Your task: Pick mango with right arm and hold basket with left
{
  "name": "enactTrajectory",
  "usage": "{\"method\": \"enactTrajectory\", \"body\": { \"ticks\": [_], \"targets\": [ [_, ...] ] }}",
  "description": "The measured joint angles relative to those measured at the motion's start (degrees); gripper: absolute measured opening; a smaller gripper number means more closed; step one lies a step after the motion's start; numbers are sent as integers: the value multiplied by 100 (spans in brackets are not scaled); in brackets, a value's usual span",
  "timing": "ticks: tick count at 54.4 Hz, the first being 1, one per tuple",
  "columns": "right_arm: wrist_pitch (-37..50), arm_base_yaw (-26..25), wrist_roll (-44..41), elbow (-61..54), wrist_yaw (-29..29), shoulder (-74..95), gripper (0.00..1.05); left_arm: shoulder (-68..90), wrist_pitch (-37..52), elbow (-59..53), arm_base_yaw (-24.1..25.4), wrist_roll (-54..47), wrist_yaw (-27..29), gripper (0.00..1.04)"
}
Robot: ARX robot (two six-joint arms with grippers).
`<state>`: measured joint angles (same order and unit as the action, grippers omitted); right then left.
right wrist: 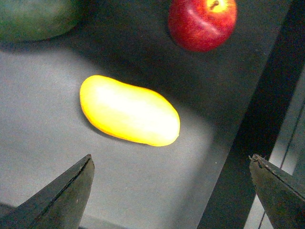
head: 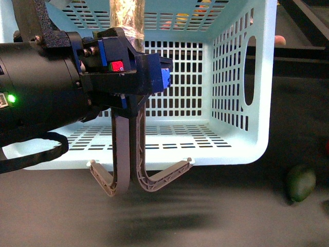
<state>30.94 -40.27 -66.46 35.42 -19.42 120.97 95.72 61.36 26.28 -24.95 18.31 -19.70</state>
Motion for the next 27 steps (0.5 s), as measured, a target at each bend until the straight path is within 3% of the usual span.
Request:
{"method": "enactTrajectory", "body": {
  "ticks": [11, 27],
  "targets": [
    [-581, 57, -1049, 387, 46, 479, 97, 0, 0, 0, 0, 0, 0, 9],
    [-645, 186, -2153, 944, 232, 1255, 97, 0, 0, 0, 0, 0, 0, 9]
  ]
}}
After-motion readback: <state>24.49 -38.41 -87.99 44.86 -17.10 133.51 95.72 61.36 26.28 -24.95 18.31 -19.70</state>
